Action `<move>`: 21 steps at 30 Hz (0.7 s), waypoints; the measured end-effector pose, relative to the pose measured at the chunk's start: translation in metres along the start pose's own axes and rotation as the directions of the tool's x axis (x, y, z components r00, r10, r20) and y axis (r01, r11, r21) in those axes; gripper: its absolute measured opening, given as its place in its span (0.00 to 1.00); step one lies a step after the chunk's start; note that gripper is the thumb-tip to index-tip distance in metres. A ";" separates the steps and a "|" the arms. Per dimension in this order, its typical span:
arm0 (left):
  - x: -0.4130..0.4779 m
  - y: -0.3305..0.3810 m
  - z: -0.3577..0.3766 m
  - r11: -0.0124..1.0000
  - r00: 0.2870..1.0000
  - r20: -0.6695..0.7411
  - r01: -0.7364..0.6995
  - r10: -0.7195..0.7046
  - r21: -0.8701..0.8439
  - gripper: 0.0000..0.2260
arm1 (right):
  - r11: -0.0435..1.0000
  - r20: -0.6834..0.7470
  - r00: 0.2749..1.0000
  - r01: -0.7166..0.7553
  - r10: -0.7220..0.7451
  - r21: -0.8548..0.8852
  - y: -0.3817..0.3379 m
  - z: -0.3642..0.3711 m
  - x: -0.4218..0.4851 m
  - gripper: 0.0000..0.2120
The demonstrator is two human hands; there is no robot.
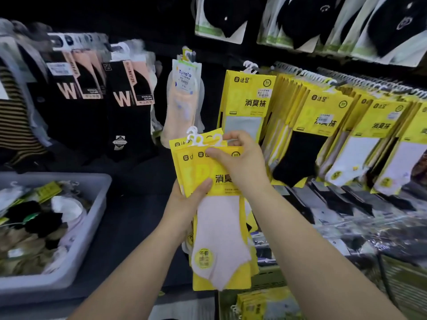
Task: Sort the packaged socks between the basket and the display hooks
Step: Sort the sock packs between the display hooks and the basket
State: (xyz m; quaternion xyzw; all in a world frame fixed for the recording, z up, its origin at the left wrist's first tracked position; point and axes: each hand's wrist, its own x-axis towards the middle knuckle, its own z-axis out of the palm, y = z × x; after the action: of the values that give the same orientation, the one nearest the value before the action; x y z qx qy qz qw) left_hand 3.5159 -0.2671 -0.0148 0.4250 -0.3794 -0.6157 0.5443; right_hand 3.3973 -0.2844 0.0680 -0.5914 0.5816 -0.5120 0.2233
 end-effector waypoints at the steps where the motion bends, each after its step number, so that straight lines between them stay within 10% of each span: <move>1: 0.001 0.000 0.001 1.000 1.000 0.006 0.001 -0.001 0.002 0.37 | 0.999 -0.005 1.000 -0.015 0.015 0.043 0.000 -0.004 0.002 0.13; 10: 0.012 0.011 0.014 0.999 0.998 0.056 0.035 -0.035 -0.002 0.32 | 0.972 -0.052 0.998 -0.027 0.040 0.231 -0.013 -0.038 0.023 0.07; 21: 0.014 0.009 -0.011 1.000 0.993 -0.122 -0.011 0.011 -0.004 0.13 | 0.992 -0.195 0.976 0.114 -0.100 0.062 -0.051 -0.082 0.095 0.04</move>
State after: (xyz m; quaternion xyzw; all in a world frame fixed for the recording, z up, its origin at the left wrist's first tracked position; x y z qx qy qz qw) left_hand 3.5288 -0.2819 -0.0116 0.4584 -0.3463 -0.5866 0.5708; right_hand 3.3307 -0.3332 0.1758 -0.5613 0.5487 -0.5987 0.1596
